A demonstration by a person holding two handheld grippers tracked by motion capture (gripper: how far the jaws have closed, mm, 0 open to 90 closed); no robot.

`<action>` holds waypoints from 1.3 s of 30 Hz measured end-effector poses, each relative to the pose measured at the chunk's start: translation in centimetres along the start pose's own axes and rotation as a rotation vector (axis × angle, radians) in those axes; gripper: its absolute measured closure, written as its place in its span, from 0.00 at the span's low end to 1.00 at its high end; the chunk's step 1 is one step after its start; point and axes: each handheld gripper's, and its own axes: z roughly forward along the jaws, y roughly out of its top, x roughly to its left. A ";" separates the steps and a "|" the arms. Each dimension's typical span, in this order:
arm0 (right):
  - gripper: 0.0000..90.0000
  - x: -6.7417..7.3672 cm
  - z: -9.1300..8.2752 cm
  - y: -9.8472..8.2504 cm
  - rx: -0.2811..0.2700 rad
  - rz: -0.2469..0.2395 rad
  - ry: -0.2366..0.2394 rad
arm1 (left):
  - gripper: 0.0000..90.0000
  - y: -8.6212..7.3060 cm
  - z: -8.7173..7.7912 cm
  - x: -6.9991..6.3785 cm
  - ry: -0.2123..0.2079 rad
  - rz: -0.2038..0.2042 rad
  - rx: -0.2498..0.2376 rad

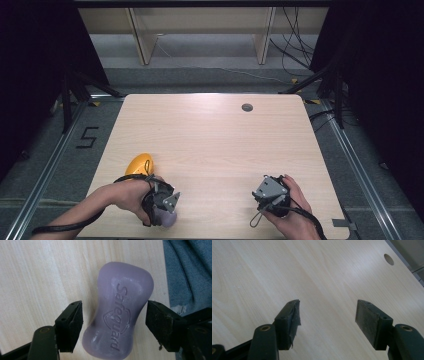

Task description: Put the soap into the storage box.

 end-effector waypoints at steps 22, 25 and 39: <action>0.41 0.1 0.1 -0.1 0.014 0.020 0.009 | 0.46 0.4 0.9 0.7 -0.067 0.072 0.058; 0.41 0.0 0.1 0.0 0.012 0.001 -0.002 | 0.48 0.3 0.9 0.6 -0.065 0.077 0.056; 0.41 0.0 0.1 -0.1 0.011 0.004 0.007 | 0.55 0.3 0.9 0.1 -0.038 -0.014 0.067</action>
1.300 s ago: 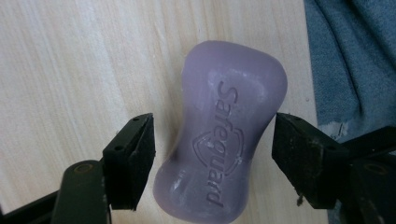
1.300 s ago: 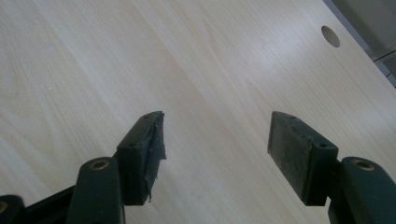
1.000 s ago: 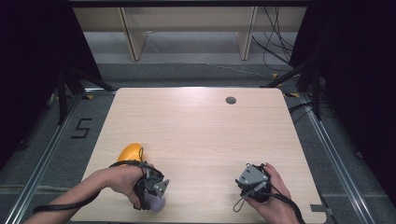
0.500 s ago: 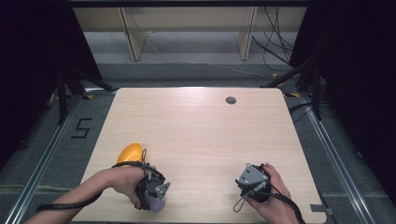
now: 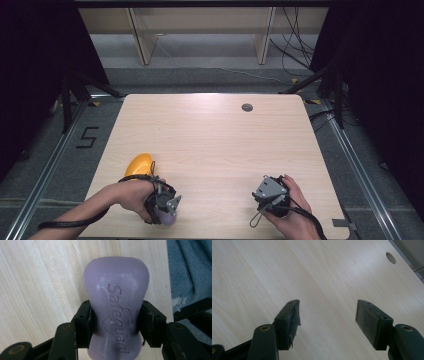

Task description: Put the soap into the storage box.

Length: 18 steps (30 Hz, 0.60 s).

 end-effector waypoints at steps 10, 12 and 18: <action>0.40 0.0 0.0 0.0 -0.001 -0.004 0.000 | 0.55 -0.4 -0.1 -0.3 -0.006 -0.127 -0.014; 0.40 0.0 0.0 0.0 -0.001 -0.004 0.000 | 0.55 -0.5 -0.1 -0.3 -0.003 -0.163 -0.025; 0.40 0.0 0.0 0.0 -0.001 -0.004 0.000 | 0.55 -0.6 -0.1 -0.6 -0.015 -0.284 -0.061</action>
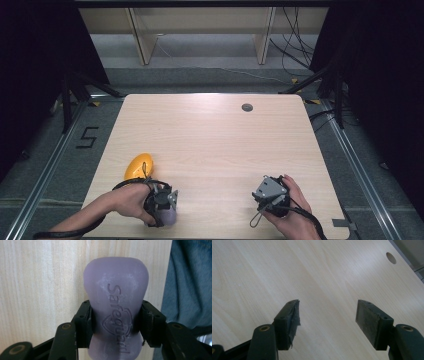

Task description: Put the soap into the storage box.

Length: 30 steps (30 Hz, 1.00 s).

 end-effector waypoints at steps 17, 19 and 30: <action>0.40 0.2 0.0 0.0 0.007 0.015 0.006 | 0.55 -0.5 -2.9 0.0 0.106 -0.689 -0.274; 0.40 0.2 0.0 0.0 0.008 0.023 -0.001 | 0.55 -0.4 -3.1 0.1 0.125 -0.717 -0.257; 0.40 0.0 0.0 0.0 0.000 -0.002 0.000 | 0.55 -0.1 -3.2 0.1 0.164 -0.837 -0.235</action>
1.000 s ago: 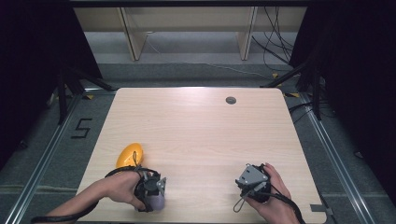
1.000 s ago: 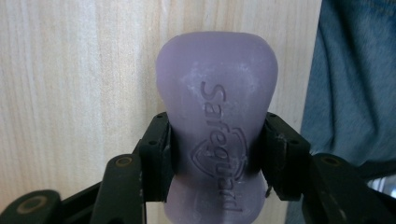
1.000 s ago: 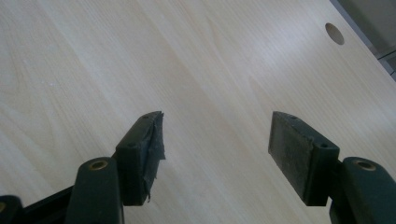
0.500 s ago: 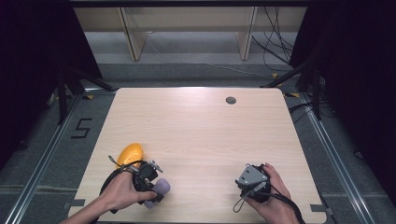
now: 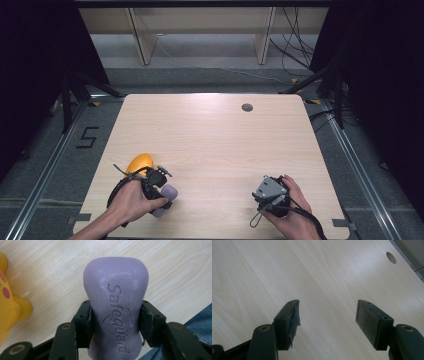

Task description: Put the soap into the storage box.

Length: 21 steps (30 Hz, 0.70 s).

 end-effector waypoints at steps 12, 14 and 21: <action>0.40 0.0 0.0 0.0 0.000 0.001 0.003 | 0.55 0.1 -0.8 0.2 0.047 -0.035 -0.032; 0.40 0.1 0.0 0.0 0.003 0.014 0.006 | 0.55 0.1 -0.8 0.4 0.048 -0.038 -0.041; 0.40 0.1 0.0 0.0 0.008 0.027 0.009 | 0.55 0.1 -1.2 1.1 0.056 -0.005 -0.042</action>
